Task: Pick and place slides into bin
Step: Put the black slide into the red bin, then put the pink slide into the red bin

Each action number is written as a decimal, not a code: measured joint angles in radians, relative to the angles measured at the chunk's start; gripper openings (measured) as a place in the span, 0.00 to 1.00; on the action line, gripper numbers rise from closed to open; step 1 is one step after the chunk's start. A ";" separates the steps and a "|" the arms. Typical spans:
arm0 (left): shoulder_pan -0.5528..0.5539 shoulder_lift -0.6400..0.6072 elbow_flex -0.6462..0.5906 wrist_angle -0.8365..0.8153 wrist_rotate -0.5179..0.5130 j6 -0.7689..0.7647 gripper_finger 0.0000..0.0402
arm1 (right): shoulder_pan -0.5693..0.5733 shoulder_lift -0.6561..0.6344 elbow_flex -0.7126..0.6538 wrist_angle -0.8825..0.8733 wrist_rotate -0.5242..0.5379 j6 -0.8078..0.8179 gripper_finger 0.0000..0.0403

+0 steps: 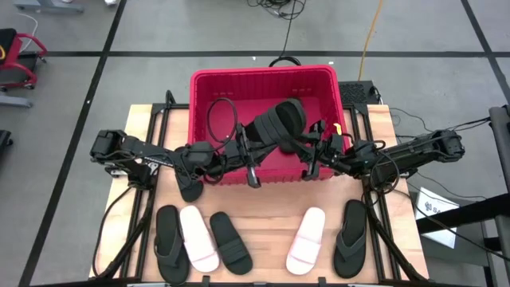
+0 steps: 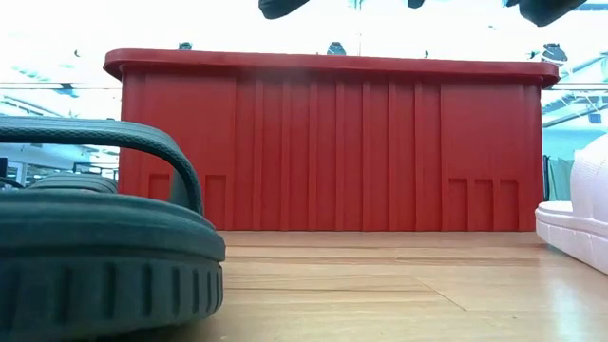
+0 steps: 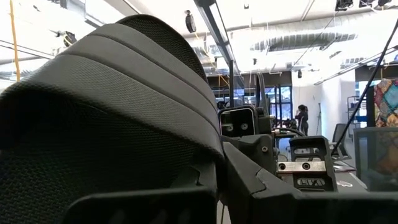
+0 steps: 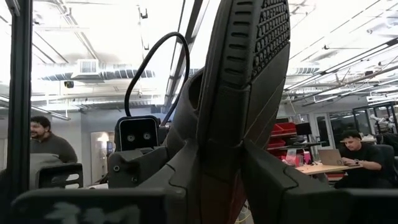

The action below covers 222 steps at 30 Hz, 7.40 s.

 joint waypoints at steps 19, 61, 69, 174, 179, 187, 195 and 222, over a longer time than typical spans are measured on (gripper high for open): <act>-0.002 0.002 0.000 -0.051 -0.018 -0.019 0.00 | 0.008 -0.004 0.000 0.062 -0.001 -0.003 0.47; -0.003 0.004 -0.001 -0.133 -0.083 -0.067 0.19 | -0.022 -0.026 0.001 0.054 0.032 -0.057 0.14; -0.002 0.002 -0.001 -0.161 -0.109 -0.063 0.34 | -0.046 -0.128 0.001 -0.117 0.063 -0.073 0.13; 0.004 -0.212 0.000 -0.675 -0.163 -0.042 0.36 | -0.568 0.025 0.380 -1.758 0.110 0.523 0.12; 0.014 -0.268 0.000 -0.753 -0.164 -0.039 0.36 | -0.581 0.024 0.380 -1.778 0.113 0.551 0.12; 0.026 -0.319 0.000 -0.788 -0.156 -0.036 0.36 | -0.607 0.024 0.380 -1.803 0.109 0.583 0.12; 0.034 -0.343 -0.001 -0.854 -0.155 -0.025 0.36 | -0.615 0.024 0.380 -1.768 0.059 0.571 0.12; 0.043 -0.344 -0.001 -0.929 -0.155 0.003 0.36 | -0.636 0.025 0.378 -1.723 0.079 0.547 0.47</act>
